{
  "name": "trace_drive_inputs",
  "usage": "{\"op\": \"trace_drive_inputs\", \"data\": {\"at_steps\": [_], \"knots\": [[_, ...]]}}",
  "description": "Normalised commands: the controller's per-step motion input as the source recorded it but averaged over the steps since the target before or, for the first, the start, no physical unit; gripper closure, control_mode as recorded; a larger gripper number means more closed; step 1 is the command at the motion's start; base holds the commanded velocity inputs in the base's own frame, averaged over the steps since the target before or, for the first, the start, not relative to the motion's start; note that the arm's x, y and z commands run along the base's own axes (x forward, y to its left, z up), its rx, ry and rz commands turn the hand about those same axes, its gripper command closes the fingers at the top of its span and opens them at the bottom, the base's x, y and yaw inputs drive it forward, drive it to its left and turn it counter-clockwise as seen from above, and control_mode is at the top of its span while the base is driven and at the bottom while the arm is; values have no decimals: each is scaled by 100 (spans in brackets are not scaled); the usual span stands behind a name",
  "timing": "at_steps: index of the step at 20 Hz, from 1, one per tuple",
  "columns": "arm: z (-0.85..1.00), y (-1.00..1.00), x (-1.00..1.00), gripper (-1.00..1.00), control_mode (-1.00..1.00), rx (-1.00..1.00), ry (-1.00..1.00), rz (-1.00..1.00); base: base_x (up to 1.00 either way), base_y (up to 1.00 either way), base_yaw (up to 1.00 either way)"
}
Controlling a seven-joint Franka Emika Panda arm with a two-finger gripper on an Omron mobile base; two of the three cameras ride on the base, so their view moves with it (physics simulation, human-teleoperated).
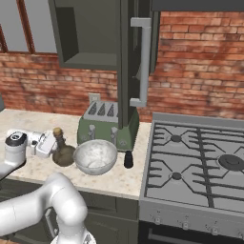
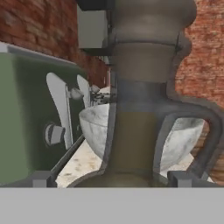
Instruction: Retrieve the bottle and the shaker from the cabinet and place them next to the mixing bowl on the counter. Then add garlic from the fridge to the mixing bowl.
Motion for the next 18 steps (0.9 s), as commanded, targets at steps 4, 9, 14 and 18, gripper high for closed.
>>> {"op": "trace_drive_inputs", "data": {"at_steps": [4,9,14,18], "knots": [[-23,-1,0,-100,-100,0,3,-21,0,0,0],[-1,23,0,-100,-100,0,1,-3,0,0,0],[1,38,0,-100,-100,0,0,0,0,0,0],[31,12,-24,-100,-100,0,0,6,0,0,0]]}}
